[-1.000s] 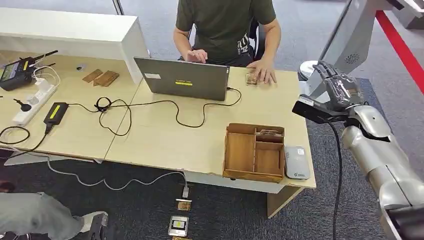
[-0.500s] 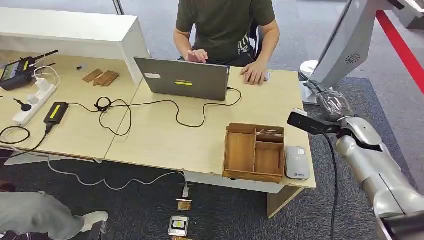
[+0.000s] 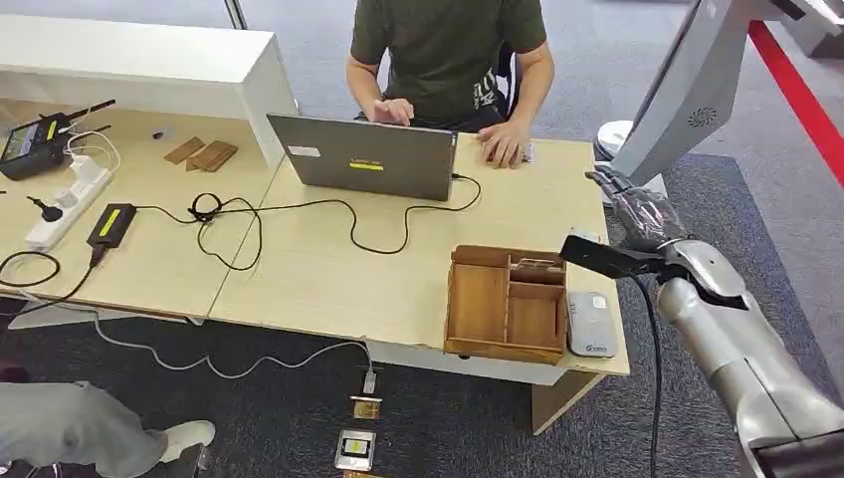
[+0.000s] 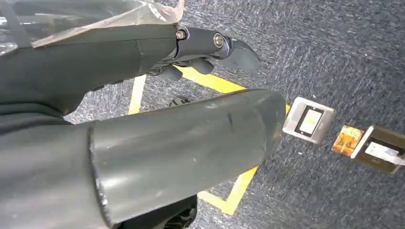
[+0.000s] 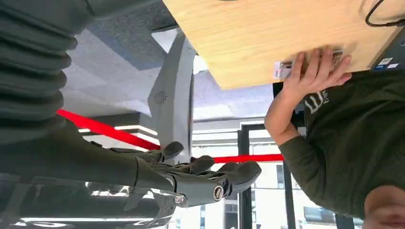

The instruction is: Pass the card to the sensor for recognition and then transmit it.

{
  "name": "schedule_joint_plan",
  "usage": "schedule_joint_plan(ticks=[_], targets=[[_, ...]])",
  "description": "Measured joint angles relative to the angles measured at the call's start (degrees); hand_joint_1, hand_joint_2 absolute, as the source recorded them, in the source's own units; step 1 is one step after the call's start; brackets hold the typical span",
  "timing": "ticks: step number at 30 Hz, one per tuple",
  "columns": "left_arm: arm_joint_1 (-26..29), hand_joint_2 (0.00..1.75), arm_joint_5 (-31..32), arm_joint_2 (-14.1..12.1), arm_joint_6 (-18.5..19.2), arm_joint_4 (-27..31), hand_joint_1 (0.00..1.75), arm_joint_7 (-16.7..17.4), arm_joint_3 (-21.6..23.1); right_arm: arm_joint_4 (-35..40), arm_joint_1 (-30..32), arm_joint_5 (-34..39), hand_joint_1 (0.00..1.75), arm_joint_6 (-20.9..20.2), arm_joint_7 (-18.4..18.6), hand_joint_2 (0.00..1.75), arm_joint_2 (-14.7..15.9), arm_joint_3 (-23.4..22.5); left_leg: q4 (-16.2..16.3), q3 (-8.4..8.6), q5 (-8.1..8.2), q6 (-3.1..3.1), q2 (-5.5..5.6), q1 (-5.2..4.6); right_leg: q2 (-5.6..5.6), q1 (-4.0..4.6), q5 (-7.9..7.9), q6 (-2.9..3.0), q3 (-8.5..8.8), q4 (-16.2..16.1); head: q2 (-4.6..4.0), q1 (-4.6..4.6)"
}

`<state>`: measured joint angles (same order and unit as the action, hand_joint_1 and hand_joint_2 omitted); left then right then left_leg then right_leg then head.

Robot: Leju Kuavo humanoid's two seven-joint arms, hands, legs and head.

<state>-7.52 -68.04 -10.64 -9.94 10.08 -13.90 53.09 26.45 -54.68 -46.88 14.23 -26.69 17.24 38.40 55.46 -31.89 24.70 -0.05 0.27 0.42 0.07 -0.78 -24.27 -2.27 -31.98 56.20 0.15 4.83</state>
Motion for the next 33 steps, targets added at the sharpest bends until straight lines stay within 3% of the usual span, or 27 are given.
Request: schedule_joint_plan(ticks=[12,18,21,31,33], targets=[[0.2,0.0,0.0,0.0,0.0,0.0,0.0,0.2,0.0,2.8,0.9,0.9,0.0,0.3,0.2,1.75,1.2,0.4,0.0,0.0,0.0,0.0,0.01,-0.01,-0.01,0.0,0.0,0.0,-0.01,0.0,0.0,0.02],[0.5,0.0,-1.0,-0.3,-1.0,0.0,0.0,2.5,0.0,7.1,-0.7,1.0,0.0,0.7,0.2,1.75,2.1,2.2,0.0,-0.01,0.0,0.0,0.0,0.0,0.0,0.0,0.0,0.0,0.0,0.0,0.0,0.0],[0.5,0.0,-1.7,-0.4,-1.2,0.0,0.0,3.0,0.0,7.2,-2.8,1.9,0.0,-0.5,-2.2,1.75,1.7,3.0,0.0,0.0,0.0,0.0,0.0,0.0,0.0,0.01,0.0,0.0,0.01,0.0,0.0,0.0],[0.5,0.0,-1.9,-0.5,-1.4,0.0,0.0,3.1,0.0,8.6,-3.6,2.6,0.0,-1.3,-2.1,1.75,1.6,4.0,0.0,0.0,0.0,0.0,0.0,0.0,0.0,0.0,0.0,0.0,0.01,0.0,0.0,0.02],[0.5,0.0,-2.2,-0.5,-1.7,0.0,0.0,3.7,0.0,9.2,-3.6,3.2,0.0,-3.4,-1.9,1.75,1.6,4.2,0.0,0.01,0.0,0.0,0.0,0.0,0.0,0.0,0.0,0.0,0.0,0.0,0.0,0.02]])
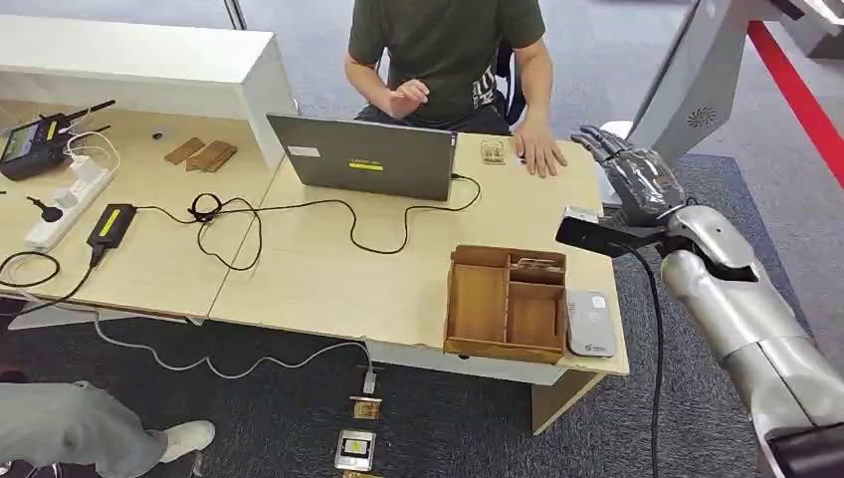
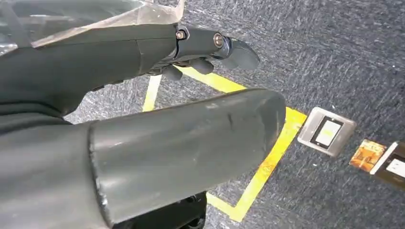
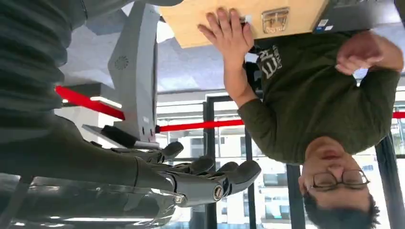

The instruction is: Pass the card to the sensor for recognition and then transmit it.

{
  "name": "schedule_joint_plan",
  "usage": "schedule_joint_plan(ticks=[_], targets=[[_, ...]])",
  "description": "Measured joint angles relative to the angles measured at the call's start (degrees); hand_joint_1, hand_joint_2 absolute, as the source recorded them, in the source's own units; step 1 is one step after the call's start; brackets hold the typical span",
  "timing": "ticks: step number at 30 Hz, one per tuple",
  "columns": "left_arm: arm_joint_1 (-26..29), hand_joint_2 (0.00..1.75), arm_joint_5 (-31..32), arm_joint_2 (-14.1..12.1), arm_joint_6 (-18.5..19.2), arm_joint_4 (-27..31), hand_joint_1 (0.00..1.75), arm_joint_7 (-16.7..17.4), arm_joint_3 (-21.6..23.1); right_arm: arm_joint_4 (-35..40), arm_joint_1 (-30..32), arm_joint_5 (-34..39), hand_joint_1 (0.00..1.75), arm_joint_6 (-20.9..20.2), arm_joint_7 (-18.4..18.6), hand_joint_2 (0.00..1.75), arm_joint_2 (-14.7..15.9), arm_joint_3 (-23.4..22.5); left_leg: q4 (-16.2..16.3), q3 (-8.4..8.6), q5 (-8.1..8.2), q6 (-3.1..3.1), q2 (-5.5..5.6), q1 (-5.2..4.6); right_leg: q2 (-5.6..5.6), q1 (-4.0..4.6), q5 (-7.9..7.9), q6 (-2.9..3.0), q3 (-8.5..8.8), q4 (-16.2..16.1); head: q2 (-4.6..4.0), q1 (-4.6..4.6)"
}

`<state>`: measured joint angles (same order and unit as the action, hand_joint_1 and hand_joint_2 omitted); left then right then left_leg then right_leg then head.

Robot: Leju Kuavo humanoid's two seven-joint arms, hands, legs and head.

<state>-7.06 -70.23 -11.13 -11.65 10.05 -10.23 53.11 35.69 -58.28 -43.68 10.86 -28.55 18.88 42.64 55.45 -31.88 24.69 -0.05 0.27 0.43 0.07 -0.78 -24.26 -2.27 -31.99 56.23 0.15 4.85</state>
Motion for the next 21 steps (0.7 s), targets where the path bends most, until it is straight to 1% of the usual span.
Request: schedule_joint_plan(ticks=[2,4,11,16,21], targets=[[0.0,0.0,-0.4,0.0,-0.1,0.0,0.0,0.4,0.0,1.7,0.0,1.5,0.0,-2.8,0.9,1.75,0.4,0.2,0.0,0.02,0.0,0.0,0.0,0.0,0.0,0.0,0.0,0.0,0.0,0.0,0.0,-0.02],[0.0,0.0,-0.6,0.0,-0.2,0.0,0.0,0.6,0.0,3.5,0.1,2.1,0.0,-4.4,1.6,1.75,1.1,0.2,0.0,0.01,0.0,0.0,0.01,0.0,0.0,0.0,0.0,0.0,0.01,0.0,0.0,-0.02],[-0.1,0.0,-0.9,0.0,-0.2,0.0,0.0,0.8,0.0,7.8,0.1,2.5,0.0,-5.8,2.2,1.75,2.6,0.5,0.0,0.01,0.0,0.0,0.0,0.0,0.0,0.0,0.0,0.0,0.0,0.0,0.0,-0.02],[-0.1,0.0,-1.7,0.0,-1.1,0.0,0.0,1.5,-0.2,11.4,0.8,3.7,0.0,-7.8,3.2,1.75,4.5,1.2,0.0,0.0,0.0,0.0,0.01,-0.01,0.0,0.0,0.0,0.0,0.0,0.0,0.0,-0.02],[-0.1,0.0,-2.0,0.0,-1.4,0.0,0.0,1.4,-0.4,15.1,1.9,4.8,0.0,-9.2,4.2,1.75,6.2,1.7,0.0,0.01,0.0,0.0,0.0,0.0,-0.01,0.0,0.0,0.0,0.0,0.0,0.0,-0.02]])
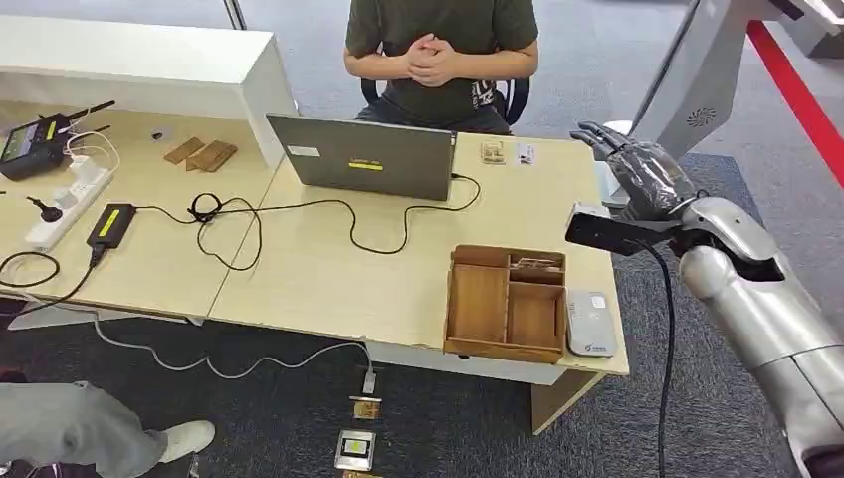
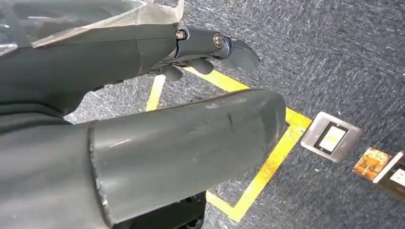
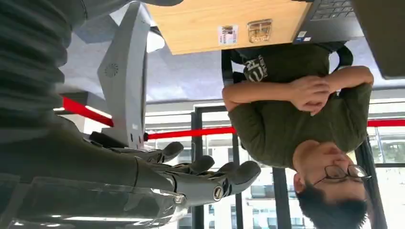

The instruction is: Pass the card to the sensor for recognition and then transmit it.

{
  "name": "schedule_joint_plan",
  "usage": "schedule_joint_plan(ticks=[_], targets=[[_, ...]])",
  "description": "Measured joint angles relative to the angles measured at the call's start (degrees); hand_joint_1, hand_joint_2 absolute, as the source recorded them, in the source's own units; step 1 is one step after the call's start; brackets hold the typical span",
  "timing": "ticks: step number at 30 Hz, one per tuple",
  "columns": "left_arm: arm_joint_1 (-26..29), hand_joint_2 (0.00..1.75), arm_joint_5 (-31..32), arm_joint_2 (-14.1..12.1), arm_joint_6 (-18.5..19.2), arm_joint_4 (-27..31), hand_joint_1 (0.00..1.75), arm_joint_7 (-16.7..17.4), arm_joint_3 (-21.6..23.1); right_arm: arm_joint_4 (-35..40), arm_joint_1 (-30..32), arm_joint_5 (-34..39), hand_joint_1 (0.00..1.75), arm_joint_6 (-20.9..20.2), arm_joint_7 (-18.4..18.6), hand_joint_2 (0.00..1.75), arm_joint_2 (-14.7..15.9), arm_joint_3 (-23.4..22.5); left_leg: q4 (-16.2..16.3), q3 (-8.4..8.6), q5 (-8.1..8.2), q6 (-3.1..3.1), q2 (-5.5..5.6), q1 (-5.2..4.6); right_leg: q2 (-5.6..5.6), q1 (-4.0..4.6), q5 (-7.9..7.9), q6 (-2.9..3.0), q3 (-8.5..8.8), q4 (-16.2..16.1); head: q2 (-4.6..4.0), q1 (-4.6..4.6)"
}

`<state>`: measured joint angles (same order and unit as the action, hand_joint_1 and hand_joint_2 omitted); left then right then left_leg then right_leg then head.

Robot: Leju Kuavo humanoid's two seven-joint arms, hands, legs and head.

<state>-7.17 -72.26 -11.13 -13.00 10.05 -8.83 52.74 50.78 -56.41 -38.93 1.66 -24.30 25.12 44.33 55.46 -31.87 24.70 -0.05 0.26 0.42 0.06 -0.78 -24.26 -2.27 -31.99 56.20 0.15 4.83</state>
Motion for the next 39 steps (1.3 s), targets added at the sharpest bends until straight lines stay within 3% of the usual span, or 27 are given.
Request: schedule_joint_plan(ticks=[21,39], targets=[[-0.1,0.0,-0.3,0.0,0.4,0.0,0.0,-0.4,0.0,16.3,9.2,3.8,0.0,-9.9,8.1,1.75,6.6,0.0,0.0,-0.01,0.01,0.0,0.0,0.0,0.0,0.0,0.0,0.0,0.01,0.0,0.0,0.0],[-0.3,0.0,0.5,0.0,0.5,0.0,0.0,-0.4,0.0,23.6,12.3,2.5,0.0,-13.3,8.6,1.75,6.3,0.8,0.0,-0.01,0.0,0.0,0.0,0.0,0.0,0.0,0.0,0.0,0.01,0.0,0.0,0.02]])
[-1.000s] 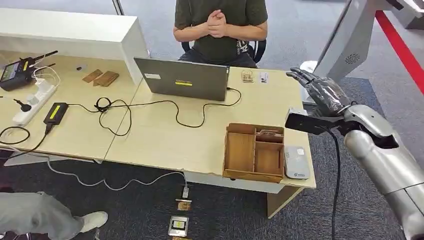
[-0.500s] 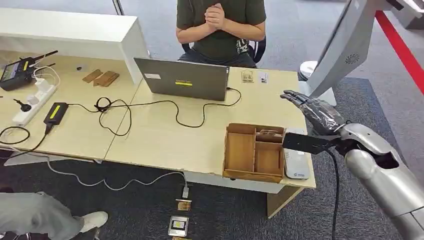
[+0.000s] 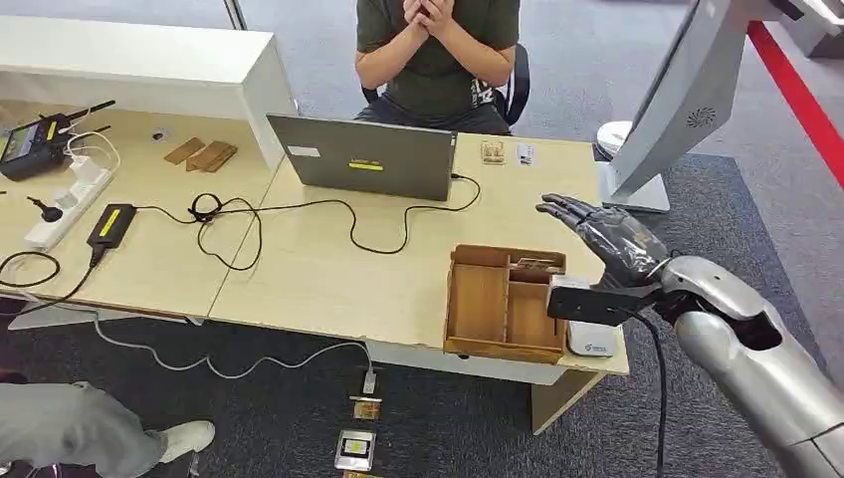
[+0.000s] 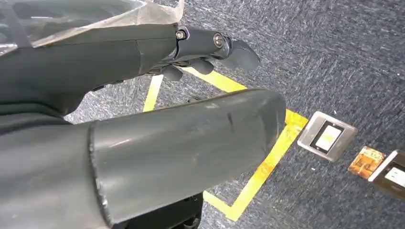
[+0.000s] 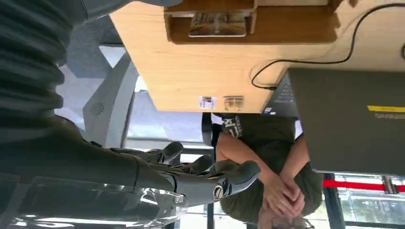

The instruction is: Pass the card to the sensor for recognition and then transmit it.

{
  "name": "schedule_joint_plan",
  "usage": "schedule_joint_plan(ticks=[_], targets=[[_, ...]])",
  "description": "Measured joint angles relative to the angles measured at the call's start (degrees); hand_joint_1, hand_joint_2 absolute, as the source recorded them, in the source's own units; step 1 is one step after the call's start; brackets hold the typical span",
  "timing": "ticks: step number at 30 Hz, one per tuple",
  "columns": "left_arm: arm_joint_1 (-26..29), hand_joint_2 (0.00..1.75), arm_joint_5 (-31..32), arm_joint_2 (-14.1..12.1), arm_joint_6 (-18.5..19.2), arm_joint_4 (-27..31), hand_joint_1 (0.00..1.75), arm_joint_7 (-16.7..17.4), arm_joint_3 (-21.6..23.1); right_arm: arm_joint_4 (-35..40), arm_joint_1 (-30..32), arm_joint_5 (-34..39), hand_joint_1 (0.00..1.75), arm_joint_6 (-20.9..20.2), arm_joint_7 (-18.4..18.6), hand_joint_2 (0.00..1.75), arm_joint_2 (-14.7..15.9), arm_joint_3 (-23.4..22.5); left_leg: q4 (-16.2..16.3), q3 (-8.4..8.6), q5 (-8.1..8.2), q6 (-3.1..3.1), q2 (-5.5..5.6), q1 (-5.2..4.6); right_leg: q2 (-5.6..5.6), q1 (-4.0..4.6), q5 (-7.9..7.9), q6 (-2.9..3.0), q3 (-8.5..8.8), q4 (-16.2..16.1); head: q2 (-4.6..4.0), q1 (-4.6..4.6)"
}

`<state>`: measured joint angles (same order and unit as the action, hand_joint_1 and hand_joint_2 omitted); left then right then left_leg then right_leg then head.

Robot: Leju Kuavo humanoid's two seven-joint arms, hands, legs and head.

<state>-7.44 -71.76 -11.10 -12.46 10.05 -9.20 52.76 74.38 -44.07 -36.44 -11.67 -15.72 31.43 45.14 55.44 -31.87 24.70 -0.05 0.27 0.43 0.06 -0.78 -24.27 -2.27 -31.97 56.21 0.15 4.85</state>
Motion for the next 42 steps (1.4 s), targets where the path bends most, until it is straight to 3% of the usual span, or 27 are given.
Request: schedule_joint_plan(ticks=[14,22,33,42], targets=[[-0.3,0.0,0.1,0.5,-0.2,0.0,0.0,-0.2,0.0,-0.7,-0.6,-4.0,0.0,1.0,-3.1,1.75,-5.6,3.0,0.0,0.0,0.0,0.0,0.0,0.02,0.01,0.01,0.0,0.0,0.01,0.0,0.0,-0.02],[-0.3,0.0,0.6,0.5,0.7,0.0,0.0,-0.4,0.1,-3.3,-1.9,-4.7,0.0,1.8,-3.6,1.75,-7.2,3.4,0.0,-0.02,0.0,0.0,0.01,0.02,0.01,0.01,0.0,0.0,0.01,0.0,0.0,-0.04],[-0.3,0.0,0.8,0.5,0.7,0.0,0.0,-0.2,0.4,-16.5,-5.3,-7.1,0.0,5.7,-6.0,1.75,-10.4,3.5,0.0,-0.01,-0.01,0.0,0.01,0.02,0.01,0.01,0.0,0.0,0.01,0.0,0.0,0.0],[-0.4,0.0,0.9,0.5,0.7,0.0,0.0,-0.2,0.5,-23.1,-6.5,-7.1,0.0,6.2,-6.1,1.75,-11.5,3.5,0.0,-0.02,0.0,0.0,0.02,0.02,0.02,0.01,0.0,0.0,0.0,0.0,0.0,-0.02]])
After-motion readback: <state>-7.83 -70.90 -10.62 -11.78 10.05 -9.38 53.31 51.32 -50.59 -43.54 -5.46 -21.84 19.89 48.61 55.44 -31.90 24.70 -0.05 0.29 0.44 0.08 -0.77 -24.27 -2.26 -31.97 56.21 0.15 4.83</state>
